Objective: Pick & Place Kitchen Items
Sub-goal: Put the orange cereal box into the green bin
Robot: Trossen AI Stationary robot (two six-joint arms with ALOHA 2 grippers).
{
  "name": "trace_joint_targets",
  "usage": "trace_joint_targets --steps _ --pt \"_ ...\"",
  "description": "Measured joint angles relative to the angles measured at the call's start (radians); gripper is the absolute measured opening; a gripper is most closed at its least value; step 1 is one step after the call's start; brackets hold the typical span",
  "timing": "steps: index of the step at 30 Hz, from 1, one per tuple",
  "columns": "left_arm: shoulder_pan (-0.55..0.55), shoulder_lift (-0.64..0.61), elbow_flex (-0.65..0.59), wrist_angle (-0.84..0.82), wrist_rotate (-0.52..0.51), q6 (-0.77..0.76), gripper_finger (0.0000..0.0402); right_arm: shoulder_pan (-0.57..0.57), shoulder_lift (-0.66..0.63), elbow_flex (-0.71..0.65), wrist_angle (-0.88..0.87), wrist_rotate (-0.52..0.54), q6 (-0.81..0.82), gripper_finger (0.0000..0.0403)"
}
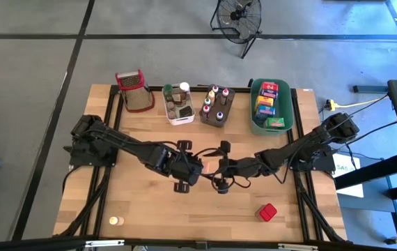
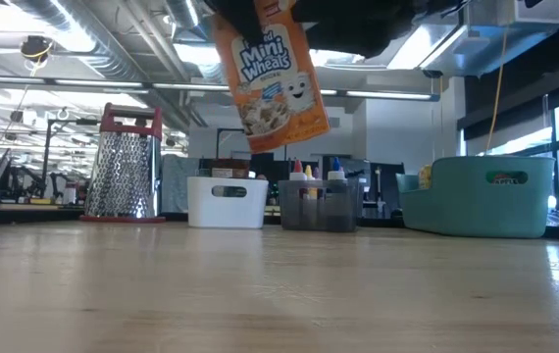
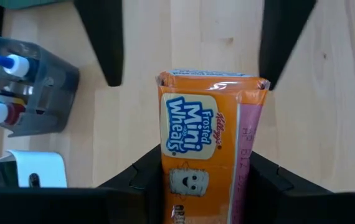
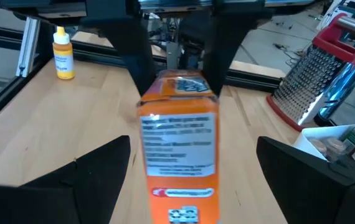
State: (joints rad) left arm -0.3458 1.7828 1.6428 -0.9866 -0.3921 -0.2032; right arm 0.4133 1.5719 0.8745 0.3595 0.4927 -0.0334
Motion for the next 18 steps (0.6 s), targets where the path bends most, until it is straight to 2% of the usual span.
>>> trace_joint_targets --steps 6,18 --pt "0.001 0.0 0.0 0.051 -0.013 0.032 0.0146 -0.01 0.0 0.0 -0.001 -0.07 -0.016 0.0353" --pt "0.001 0.0 0.0 0.072 -0.005 0.034 0.0146 -0.023 0.0 -0.001 -0.041 -0.087 -0.027 0.0345"
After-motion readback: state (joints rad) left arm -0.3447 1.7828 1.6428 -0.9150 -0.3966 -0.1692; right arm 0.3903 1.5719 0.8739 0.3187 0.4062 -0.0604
